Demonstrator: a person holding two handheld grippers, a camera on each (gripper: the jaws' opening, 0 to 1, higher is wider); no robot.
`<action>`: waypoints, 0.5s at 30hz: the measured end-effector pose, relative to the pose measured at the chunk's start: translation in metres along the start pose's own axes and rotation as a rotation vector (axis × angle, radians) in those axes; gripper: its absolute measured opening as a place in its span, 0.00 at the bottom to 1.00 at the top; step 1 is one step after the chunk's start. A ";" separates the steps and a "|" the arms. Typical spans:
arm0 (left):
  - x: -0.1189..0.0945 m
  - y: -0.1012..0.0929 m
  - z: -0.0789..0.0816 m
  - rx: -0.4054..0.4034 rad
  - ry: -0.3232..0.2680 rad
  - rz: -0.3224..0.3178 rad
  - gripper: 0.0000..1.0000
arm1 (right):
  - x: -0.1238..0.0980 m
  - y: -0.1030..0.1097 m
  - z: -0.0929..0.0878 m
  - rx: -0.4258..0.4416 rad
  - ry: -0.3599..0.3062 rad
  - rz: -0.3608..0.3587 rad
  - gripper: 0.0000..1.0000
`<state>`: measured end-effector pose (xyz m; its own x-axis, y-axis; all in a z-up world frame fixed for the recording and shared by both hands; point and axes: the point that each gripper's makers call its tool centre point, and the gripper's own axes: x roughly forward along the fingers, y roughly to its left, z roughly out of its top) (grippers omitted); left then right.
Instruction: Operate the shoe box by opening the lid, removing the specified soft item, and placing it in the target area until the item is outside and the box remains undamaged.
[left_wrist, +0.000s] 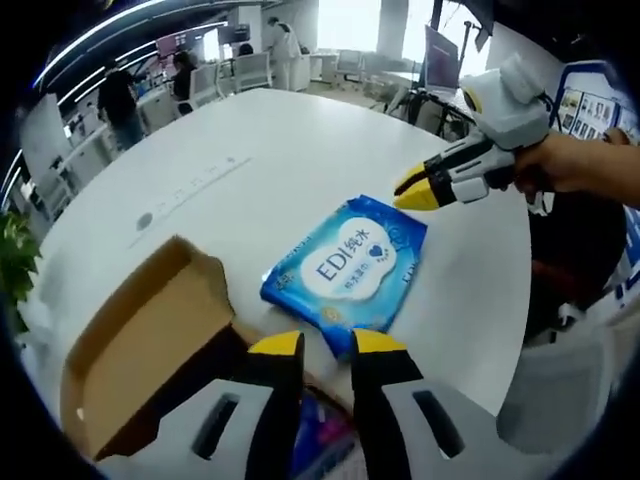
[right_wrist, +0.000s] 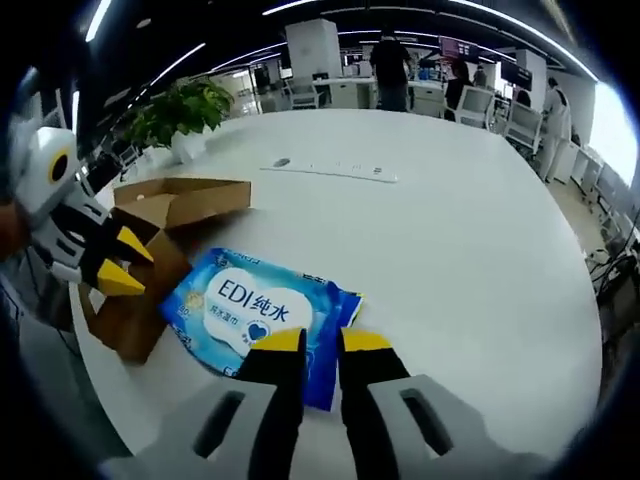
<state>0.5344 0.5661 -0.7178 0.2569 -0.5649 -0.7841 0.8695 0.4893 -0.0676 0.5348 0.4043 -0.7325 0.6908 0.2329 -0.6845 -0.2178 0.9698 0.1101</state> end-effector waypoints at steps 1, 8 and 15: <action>-0.003 0.001 -0.001 -0.004 -0.004 -0.002 0.16 | -0.001 0.002 0.001 -0.008 -0.001 0.003 0.12; -0.019 0.005 -0.006 -0.021 -0.047 -0.008 0.19 | -0.011 0.018 0.010 -0.077 -0.007 0.021 0.16; -0.035 0.010 -0.014 -0.005 -0.073 -0.016 0.22 | -0.019 0.039 0.021 -0.141 -0.018 0.051 0.20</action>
<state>0.5286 0.6002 -0.7001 0.2731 -0.6200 -0.7355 0.8717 0.4829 -0.0834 0.5276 0.4394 -0.7001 0.6880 0.2843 -0.6677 -0.3471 0.9369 0.0413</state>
